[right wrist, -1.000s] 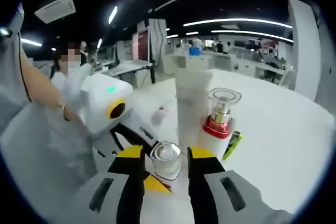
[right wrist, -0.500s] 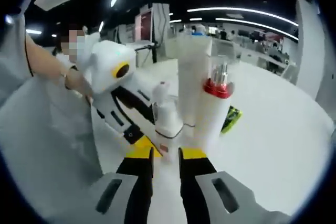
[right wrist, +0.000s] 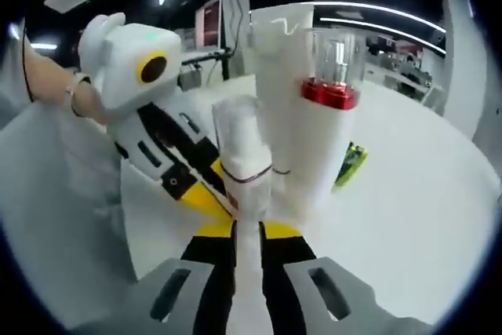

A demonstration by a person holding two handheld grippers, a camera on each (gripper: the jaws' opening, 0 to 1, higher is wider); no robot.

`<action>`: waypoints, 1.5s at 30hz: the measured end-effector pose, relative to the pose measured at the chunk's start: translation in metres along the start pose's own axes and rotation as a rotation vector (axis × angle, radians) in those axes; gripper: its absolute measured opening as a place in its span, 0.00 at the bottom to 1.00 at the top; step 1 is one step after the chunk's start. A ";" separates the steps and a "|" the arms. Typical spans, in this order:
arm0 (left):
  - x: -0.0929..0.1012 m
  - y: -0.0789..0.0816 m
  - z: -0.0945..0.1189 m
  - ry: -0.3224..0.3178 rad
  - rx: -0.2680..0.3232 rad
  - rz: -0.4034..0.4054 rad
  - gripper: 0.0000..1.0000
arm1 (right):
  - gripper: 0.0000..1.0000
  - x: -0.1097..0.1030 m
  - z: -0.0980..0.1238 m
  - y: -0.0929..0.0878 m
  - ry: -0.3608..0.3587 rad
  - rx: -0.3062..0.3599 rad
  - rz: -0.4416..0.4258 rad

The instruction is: Arrange the skincare products in the storage area until every visible bottle or jar stands upright without overlapping.

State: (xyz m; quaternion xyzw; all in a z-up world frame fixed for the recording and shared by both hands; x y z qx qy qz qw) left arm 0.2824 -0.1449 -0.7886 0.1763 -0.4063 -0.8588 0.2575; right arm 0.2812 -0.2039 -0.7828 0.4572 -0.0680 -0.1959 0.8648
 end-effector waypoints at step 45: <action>-0.014 0.011 -0.017 0.008 -0.023 0.027 0.08 | 0.06 0.023 -0.006 0.001 -0.078 -0.018 0.006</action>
Point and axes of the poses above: the point that each gripper's makers call its tool centre point, and the gripper's own axes: z roughly backward along the fingers, x roughly to its right, y roughly out of its top, the point moved 3 cm from there along z, roughly backward along the fingers, and after that the axes turned 5 degrees about y, right-handed, at the moved point
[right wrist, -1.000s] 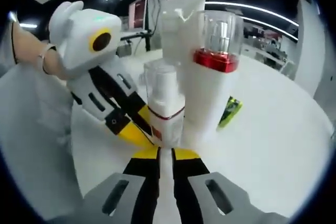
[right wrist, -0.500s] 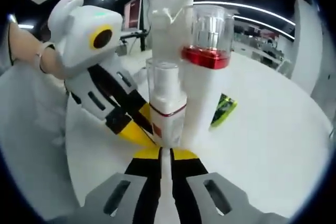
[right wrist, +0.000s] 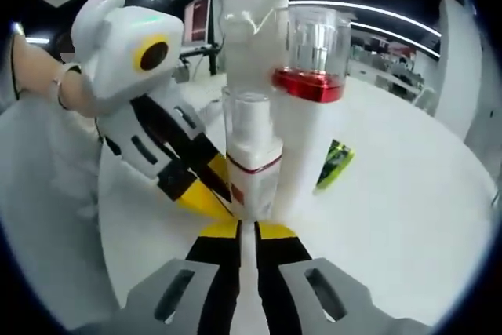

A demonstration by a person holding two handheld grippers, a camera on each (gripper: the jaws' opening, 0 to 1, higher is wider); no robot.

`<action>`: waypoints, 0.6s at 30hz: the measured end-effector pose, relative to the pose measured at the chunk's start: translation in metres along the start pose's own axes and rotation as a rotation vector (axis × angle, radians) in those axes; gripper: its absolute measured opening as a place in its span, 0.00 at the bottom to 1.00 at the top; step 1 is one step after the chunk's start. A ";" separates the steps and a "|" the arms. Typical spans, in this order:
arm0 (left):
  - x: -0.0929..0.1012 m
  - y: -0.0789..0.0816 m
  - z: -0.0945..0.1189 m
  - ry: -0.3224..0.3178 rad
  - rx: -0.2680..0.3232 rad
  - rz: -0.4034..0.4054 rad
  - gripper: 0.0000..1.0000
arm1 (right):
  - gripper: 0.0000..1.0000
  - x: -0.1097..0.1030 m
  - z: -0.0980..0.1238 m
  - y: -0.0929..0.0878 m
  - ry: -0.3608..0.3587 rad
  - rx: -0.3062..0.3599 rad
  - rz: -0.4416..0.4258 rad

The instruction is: Arrange the skincare products in the storage area until every visible bottle or jar stands upright without overlapping.

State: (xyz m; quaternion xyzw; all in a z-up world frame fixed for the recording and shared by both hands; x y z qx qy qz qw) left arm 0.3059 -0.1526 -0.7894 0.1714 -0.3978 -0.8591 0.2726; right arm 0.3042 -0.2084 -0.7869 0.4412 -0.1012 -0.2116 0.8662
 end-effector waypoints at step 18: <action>-0.007 -0.002 0.032 0.008 -0.001 0.004 0.13 | 0.15 -0.006 0.016 0.006 -0.009 -0.006 -0.007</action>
Point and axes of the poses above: the point that each gripper's makers call its tool centre point, and the gripper's own axes: z roughly backward along the fingers, x roughly to its right, y roughly out of its top, the point moved 3 cm from there along z, roughly backward along the fingers, and after that the axes turned 5 degrees about y, right-handed, at the moved point
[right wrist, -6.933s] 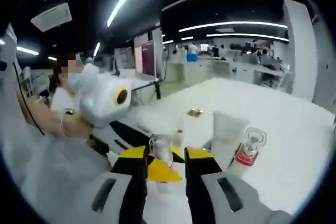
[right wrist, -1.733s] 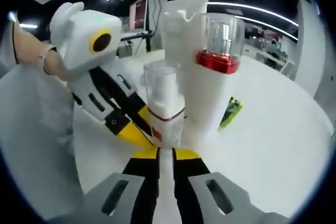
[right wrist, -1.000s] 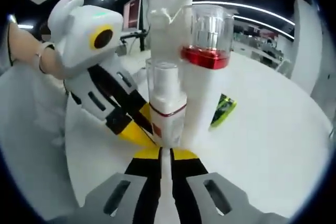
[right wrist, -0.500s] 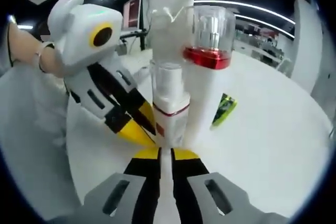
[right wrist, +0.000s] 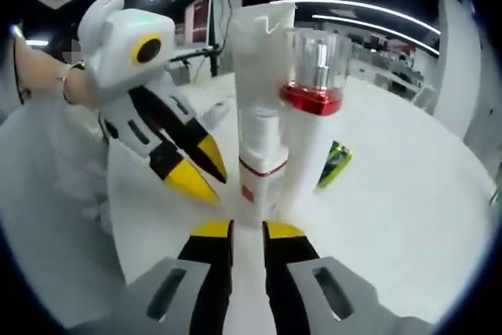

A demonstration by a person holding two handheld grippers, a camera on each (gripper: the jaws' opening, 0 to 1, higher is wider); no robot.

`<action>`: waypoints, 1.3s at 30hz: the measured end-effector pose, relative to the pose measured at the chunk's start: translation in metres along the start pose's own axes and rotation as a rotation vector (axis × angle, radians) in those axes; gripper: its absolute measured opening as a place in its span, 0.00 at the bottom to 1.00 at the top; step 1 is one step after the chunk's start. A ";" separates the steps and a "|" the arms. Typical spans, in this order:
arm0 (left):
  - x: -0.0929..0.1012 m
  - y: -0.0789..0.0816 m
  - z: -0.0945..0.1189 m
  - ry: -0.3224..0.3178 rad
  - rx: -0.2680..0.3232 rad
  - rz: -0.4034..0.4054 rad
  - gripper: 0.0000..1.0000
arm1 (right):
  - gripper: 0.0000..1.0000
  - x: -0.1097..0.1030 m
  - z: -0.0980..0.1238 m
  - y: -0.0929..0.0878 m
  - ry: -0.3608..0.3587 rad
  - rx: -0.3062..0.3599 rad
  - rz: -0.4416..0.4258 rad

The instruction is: Arrange the skincare products in the storage area until every visible bottle or jar stands upright without overlapping.

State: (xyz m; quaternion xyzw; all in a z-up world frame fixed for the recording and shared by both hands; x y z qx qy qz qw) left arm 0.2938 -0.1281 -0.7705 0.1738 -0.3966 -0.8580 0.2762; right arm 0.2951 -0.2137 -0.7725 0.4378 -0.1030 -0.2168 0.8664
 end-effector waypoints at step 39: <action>-0.043 -0.020 0.125 0.144 0.047 0.161 0.71 | 0.75 -0.038 0.041 0.047 -0.017 -0.054 0.016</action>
Point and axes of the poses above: the point that each gripper's makers call its tool centre point, and the gripper's own axes: z roughly backward along the fingers, x roughly to its right, y roughly out of its top, the point moved 3 cm from there along z, roughly backward along the fingers, and after that the axes turned 5 degrees about y, right-handed, at the moved point
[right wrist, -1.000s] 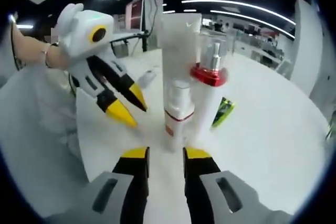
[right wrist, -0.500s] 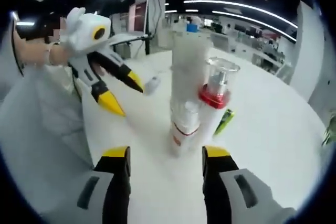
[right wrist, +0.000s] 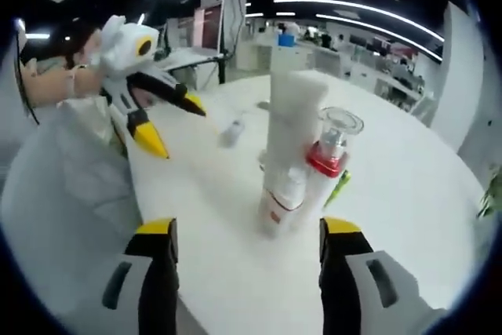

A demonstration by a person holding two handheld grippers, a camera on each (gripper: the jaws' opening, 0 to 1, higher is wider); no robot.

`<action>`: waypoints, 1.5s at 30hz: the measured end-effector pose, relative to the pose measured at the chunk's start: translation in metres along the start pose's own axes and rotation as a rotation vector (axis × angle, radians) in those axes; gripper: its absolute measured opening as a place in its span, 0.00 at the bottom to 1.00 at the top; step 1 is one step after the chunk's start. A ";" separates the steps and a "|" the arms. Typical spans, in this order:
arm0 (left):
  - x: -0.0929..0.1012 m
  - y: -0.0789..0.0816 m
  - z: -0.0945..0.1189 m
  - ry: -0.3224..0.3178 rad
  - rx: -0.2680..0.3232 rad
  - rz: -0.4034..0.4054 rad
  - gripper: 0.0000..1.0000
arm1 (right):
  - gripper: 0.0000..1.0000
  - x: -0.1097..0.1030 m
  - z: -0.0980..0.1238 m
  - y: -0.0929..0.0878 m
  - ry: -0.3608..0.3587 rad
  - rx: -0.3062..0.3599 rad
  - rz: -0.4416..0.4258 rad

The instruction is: Arrange the skincare products in the storage area until every visible bottle or jar stands upright without overlapping.

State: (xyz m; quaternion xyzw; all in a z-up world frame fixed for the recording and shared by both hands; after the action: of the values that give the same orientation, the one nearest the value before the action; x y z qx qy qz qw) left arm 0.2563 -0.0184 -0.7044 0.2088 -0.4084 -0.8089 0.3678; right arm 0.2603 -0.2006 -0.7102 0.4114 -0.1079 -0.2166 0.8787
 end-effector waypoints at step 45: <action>0.000 -0.024 0.053 -0.015 0.065 0.110 0.99 | 1.00 -0.030 0.006 0.023 -0.046 0.030 0.039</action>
State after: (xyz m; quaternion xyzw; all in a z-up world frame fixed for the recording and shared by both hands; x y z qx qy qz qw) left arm 0.2122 0.0179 -0.6939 0.1917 -0.4483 -0.7752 0.4017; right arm 0.2383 -0.1775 -0.6888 0.4174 -0.1394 -0.2070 0.8738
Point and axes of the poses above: the point that each gripper's makers call its tool centre point, and the gripper's own axes: z roughly backward along the fingers, x roughly to its right, y roughly out of its top, the point moved 3 cm from there along z, roughly backward along the fingers, and after that the axes turned 5 degrees about y, right-handed, at the moved point
